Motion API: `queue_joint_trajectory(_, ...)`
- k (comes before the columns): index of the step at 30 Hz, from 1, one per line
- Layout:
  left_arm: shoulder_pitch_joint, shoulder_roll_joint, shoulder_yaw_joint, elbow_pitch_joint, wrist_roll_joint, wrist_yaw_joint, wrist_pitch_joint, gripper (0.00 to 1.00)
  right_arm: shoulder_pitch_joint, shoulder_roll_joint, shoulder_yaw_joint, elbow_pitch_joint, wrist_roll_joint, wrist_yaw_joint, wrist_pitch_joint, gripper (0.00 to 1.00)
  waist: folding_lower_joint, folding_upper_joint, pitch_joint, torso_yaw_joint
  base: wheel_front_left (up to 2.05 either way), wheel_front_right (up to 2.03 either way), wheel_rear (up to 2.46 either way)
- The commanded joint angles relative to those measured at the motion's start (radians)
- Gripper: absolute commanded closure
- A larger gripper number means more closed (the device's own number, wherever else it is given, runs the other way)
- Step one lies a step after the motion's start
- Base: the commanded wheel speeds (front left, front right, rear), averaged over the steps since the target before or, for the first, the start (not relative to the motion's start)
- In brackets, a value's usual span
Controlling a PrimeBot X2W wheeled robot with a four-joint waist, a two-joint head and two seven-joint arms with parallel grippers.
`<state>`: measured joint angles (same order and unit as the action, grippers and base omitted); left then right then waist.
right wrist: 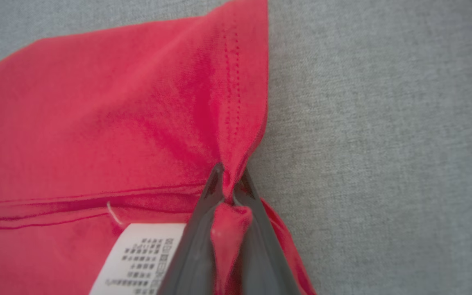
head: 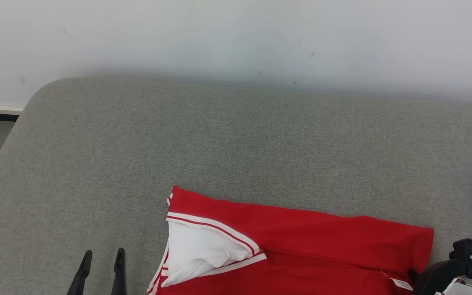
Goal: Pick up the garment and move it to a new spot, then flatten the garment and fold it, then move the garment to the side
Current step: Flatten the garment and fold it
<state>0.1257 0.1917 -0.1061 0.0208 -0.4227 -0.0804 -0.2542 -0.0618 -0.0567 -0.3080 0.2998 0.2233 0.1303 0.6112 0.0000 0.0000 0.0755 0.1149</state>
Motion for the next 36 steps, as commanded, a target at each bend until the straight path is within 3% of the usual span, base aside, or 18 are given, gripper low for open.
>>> queue_joint_trajectory(1,0.000,0.003,0.000,0.003,-0.003,-0.003,-0.007,0.00,0.016,0.012,0.008,0.024,0.003,0.001,0.008,1.00,0.0000,0.0000,-0.001,-0.001,0.00,0.00,0.00)
queue_joint_trajectory(11,0.019,0.007,-0.004,0.008,-0.010,0.000,-0.007,0.00,-0.009,0.004,-0.118,-0.070,-0.056,0.001,-0.047,1.00,0.0000,0.0000,-0.030,-0.018,0.00,0.00,0.00)
queue_joint_trajectory(17,0.033,0.008,-0.004,0.007,-0.012,0.004,-0.009,0.00,0.021,0.005,-0.222,-0.191,-0.097,0.001,-0.018,1.00,0.0000,0.0000,-0.049,-0.031,0.00,0.00,0.00)
queue_joint_trajectory(22,0.039,0.009,-0.006,0.005,-0.015,0.003,-0.008,0.00,0.047,0.006,-0.248,-0.292,-0.127,0.001,0.024,1.00,0.0000,0.0000,-0.058,-0.044,0.00,0.00,0.00)
queue_joint_trajectory(32,0.036,0.011,-0.010,0.009,-0.020,0.000,-0.009,0.00,0.086,0.007,-0.083,-0.366,-0.058,0.001,0.078,1.00,0.0000,0.0000,-0.072,-0.055,0.00,0.00,0.00)
queue_joint_trajectory(33,0.032,0.012,-0.011,0.009,-0.022,-0.001,-0.009,0.00,0.083,0.006,-0.010,-0.361,-0.050,0.001,0.078,1.00,0.0000,0.0000,-0.070,-0.055,0.00,0.00,0.00)
queue_joint_trajectory(36,0.026,0.012,-0.012,0.010,-0.023,-0.002,-0.009,0.00,0.072,0.007,0.081,-0.356,-0.050,0.001,0.074,1.00,0.0000,0.0000,-0.065,-0.054,0.00,0.00,0.00)
